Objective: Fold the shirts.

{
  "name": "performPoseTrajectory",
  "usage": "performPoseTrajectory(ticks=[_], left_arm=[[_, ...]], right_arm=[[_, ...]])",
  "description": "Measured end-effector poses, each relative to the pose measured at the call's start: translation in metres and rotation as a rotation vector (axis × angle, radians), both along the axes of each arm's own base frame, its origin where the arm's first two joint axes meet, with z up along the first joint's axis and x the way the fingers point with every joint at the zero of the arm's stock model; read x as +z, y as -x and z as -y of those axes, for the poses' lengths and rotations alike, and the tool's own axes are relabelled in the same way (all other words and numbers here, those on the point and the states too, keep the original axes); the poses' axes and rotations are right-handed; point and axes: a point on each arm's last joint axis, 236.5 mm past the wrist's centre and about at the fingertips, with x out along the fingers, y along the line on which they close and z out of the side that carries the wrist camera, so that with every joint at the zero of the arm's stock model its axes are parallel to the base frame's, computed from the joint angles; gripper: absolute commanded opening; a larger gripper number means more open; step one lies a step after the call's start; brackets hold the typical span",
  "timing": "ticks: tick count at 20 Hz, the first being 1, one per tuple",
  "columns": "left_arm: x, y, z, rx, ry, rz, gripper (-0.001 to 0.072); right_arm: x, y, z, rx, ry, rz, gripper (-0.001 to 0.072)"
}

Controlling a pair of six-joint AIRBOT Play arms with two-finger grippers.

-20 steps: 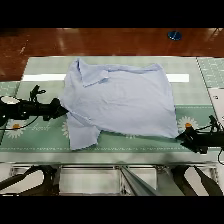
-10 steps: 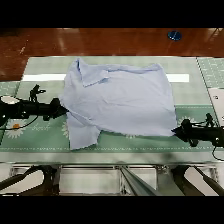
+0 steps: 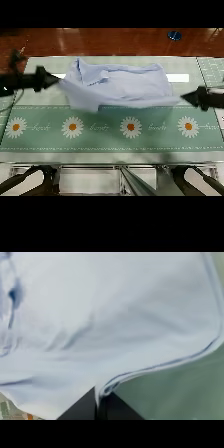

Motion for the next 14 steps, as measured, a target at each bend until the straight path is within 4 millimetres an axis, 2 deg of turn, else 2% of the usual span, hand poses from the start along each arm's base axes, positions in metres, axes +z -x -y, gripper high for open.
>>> performPoseTrajectory(ticks=[1,2,4,5,7,9,10,12,14], left_arm=[[0.046,-0.01,0.0,-0.001,-0.003,0.11,0.0018],[0.088,-0.013,0.0,-0.004,-0.019,0.211,0.0017],[0.176,-0.009,-0.005,0.004,-0.083,0.413,0.0018],[0.217,0.0,-0.01,0.023,-0.14,0.506,0.0018],[0.284,0.026,-0.022,0.08,-0.275,0.659,0.0018],[0.333,0.061,-0.032,0.147,-0.415,0.774,0.0018],[0.353,0.081,-0.036,0.18,-0.481,0.824,0.0018],[0.376,0.118,-0.039,0.23,-0.591,0.883,0.0018],[0.392,0.157,-0.041,0.28,-0.683,0.926,0.0018]], right_arm=[[0.034,-0.015,-0.003,0.035,0.057,0.077,0.002],[0.077,-0.031,-0.008,0.063,0.117,0.172,0.002],[0.159,-0.046,-0.013,0.085,0.232,0.34,0.002],[0.2,-0.047,-0.013,0.077,0.289,0.421,0.002],[0.278,-0.034,-0.012,0.045,0.404,0.573,0.002],[0.34,-0.003,-0.013,0.0,0.513,0.706,0.002],[0.362,0.015,-0.014,-0.022,0.562,0.755,0.002],[0.396,0.056,-0.017,-0.067,0.658,0.834,0.002],[0.415,0.096,-0.022,-0.103,0.728,0.879,0.002]])
